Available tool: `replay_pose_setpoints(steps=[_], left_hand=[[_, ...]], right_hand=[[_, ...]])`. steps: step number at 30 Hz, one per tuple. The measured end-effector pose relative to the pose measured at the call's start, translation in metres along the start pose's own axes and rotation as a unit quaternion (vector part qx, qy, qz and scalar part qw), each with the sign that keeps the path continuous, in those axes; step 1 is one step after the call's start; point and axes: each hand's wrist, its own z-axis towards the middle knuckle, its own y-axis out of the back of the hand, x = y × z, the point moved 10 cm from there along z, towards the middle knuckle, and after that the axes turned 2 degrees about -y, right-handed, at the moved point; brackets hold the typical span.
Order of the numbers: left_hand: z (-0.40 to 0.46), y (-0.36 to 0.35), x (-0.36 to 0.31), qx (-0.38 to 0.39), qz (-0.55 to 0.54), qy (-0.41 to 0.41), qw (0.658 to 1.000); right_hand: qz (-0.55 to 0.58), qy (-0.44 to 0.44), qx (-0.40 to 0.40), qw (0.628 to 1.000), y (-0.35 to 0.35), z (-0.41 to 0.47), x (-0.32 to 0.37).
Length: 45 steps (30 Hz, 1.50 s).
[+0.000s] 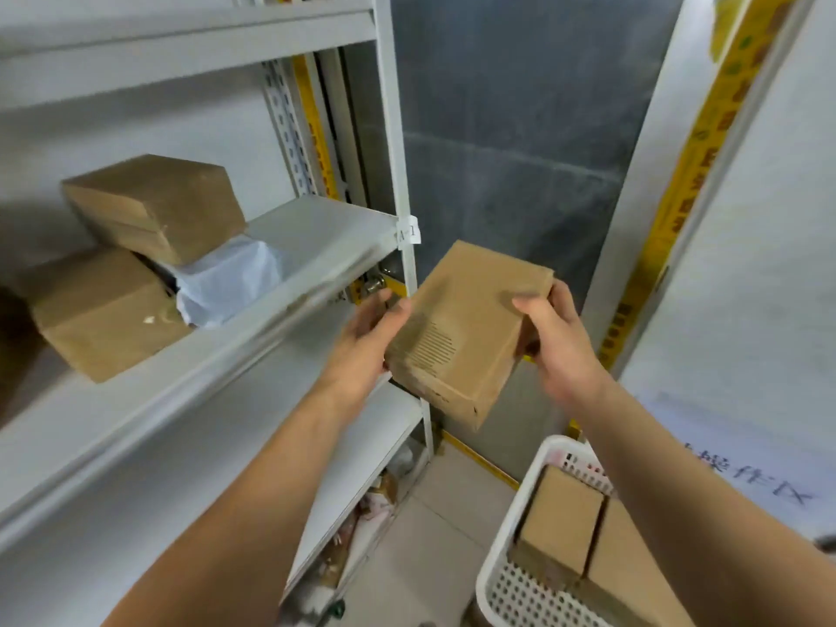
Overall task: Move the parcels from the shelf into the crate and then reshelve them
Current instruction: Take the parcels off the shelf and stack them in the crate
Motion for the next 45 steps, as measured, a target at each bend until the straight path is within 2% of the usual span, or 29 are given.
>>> replay_pose_setpoints(steps=[3, 5, 8, 10, 12, 15, 18, 22, 24, 29, 36, 40, 45], left_hand=[[-0.001, -0.073, 0.033, 0.126, 0.048, 0.037, 0.990], [-0.001, -0.110, 0.055, 0.136, 0.049, 0.042, 0.989], [-0.002, -0.160, 0.097, 0.146, 0.020, 0.068, 0.987], [-0.006, -0.194, 0.128, 0.171, 0.043, 0.064, 0.982], [-0.016, -0.226, 0.161, 0.209, 0.089, 0.065, 0.972], [-0.039, -0.272, 0.213, 0.283, 0.161, 0.069, 0.943], [-0.074, -0.317, 0.272, 0.359, 0.185, 0.121, 0.907], [-0.129, -0.376, 0.334, 0.426, 0.143, 0.226, 0.864], [-0.144, -0.405, 0.366, 0.453, 0.159, 0.236, 0.845], [-0.152, -0.466, 0.448, 0.429, 0.260, 0.199, 0.842], [-0.144, -0.518, 0.538, 0.365, 0.253, 0.224, 0.867], [-0.130, -0.523, 0.564, 0.339, 0.298, 0.200, 0.869], [-0.121, -0.524, 0.574, 0.320, 0.385, 0.137, 0.855]], right_hand=[[-0.017, -0.012, -0.019, 1.000, 0.059, -0.015, -0.023], [-0.022, -0.024, -0.074, 0.997, 0.099, -0.029, -0.038], [-0.103, -0.044, -0.199, 0.974, 0.155, -0.060, -0.060], [-0.137, -0.068, -0.213, 0.965, 0.177, -0.085, -0.083], [-0.104, -0.107, -0.195, 0.969, 0.198, -0.113, -0.117], [-0.051, -0.147, -0.196, 0.968, 0.235, -0.161, -0.164], [-0.060, -0.182, -0.231, 0.954, 0.275, -0.205, -0.205], [-0.070, -0.221, -0.327, 0.916, 0.339, -0.254, -0.256], [-0.070, -0.238, -0.364, 0.898, 0.372, -0.275, -0.282], [-0.068, -0.279, -0.389, 0.875, 0.453, -0.296, -0.351], [-0.024, -0.301, -0.348, 0.888, 0.517, -0.271, -0.435], [-0.004, -0.307, -0.336, 0.890, 0.534, -0.260, -0.476], [-0.031, -0.316, -0.336, 0.887, 0.535, -0.255, -0.501]])
